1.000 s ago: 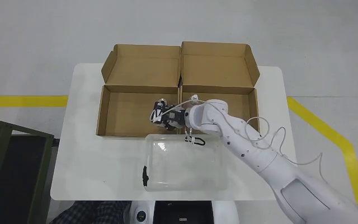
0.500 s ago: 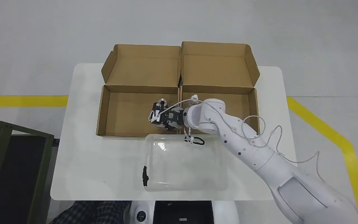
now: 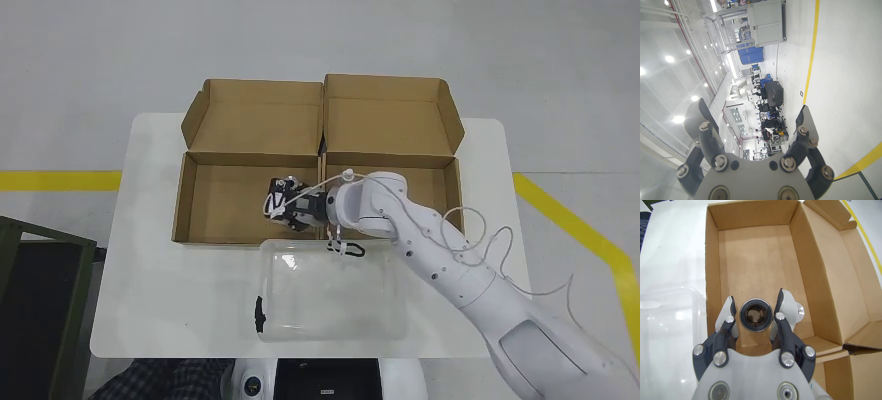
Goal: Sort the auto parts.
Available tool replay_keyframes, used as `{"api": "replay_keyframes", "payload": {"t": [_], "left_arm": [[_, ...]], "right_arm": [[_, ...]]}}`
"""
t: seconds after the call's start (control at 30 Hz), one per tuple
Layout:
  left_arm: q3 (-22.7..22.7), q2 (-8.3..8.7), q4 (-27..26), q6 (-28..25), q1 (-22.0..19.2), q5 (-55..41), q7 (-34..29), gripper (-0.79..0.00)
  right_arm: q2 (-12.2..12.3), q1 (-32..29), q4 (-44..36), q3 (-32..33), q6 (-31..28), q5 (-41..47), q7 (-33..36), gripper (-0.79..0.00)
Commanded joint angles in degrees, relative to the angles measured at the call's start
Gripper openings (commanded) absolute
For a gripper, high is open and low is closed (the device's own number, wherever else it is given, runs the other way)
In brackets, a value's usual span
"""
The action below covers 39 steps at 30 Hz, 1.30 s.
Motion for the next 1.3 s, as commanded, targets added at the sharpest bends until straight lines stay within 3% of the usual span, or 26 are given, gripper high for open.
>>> {"api": "replay_keyframes", "payload": {"t": [0.0,0.4,0.87,1.27], "left_arm": [[0.0,0.0,0.0,0.0,0.0,0.0,0.0,0.0],[0.0,0.0,0.0,0.0,0.0,0.0,0.0,0.0],[0.0,0.0,0.0,0.0,0.0,0.0,0.0,0.0],[0.0,0.0,0.0,0.0,0.0,0.0,0.0,0.0]], "right_arm": [[0.3,-0.6,-1.8,1.1,-0.2,0.0,-0.2,-0.391],[4.2,-11.0,-16.1,12.5,-1.2,-2.0,-3.1,-0.332],[8.7,-30.6,-27.5,31.3,3.3,-13.8,-21.2,-0.142],[10.8,-46.5,-33.1,45.5,6.0,-15.3,-32.0,0.0]]}}
